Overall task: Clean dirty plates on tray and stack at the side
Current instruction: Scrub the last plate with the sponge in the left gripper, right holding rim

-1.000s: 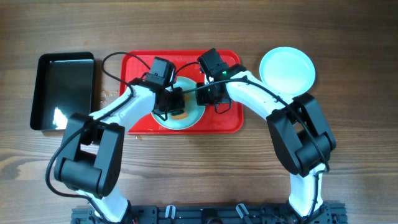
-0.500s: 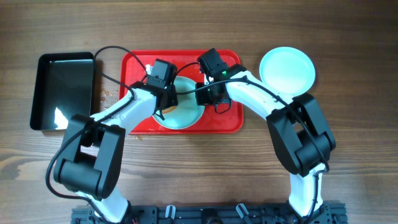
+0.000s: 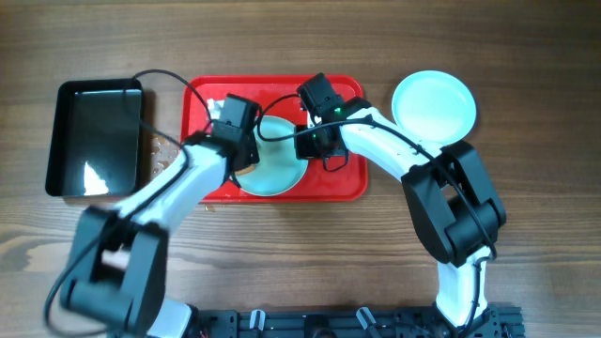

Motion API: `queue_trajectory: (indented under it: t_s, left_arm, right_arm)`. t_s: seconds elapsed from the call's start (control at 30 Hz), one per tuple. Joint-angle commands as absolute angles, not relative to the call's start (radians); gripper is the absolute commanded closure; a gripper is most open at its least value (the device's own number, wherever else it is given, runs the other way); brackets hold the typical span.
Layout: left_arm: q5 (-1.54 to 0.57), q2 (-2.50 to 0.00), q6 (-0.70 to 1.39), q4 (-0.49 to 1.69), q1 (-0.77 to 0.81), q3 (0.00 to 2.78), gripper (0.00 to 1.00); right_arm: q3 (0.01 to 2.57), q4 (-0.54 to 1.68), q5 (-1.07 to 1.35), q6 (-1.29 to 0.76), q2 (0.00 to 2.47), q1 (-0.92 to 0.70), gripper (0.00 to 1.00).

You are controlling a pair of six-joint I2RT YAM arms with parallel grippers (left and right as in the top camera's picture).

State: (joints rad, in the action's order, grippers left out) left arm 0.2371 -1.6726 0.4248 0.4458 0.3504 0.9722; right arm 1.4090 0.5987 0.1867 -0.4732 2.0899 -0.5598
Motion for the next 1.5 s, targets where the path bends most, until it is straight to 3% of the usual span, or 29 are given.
queue_trajectory:
  t_s: [0.0,0.23,0.37,0.8,1.1,1.47]
  left_arm:
    - [0.186,-1.570,0.427,0.437,0.345,0.973,0.72]
    - [0.094,-1.629,0.426,0.449,0.345,0.972,0.75]
    - [0.098,-1.713,0.423,0.448,0.340,0.972,0.66]
    - [0.101,-1.720,0.371,0.449,0.311,0.982,0.74]
    - [0.101,-1.572,0.371,0.476,0.311,0.989,0.71]
    - [0.101,-1.671,0.371,0.497,0.311,0.986,0.70]
  right_arm:
    - [1.392,0.613,0.157,-0.474,2.153,-0.566,0.96]
    - [1.392,0.614,0.157,-0.473,2.153,-0.566,0.96]
    - [1.392,0.614,0.157,-0.474,2.153,-0.566,0.96]
    - [1.392,0.612,0.157,-0.473,2.153,-0.566,0.96]
    - [1.392,0.612,0.157,-0.473,2.153,-0.566,0.96]
    - [1.392,0.614,0.157,-0.474,2.153,-0.566,0.96]
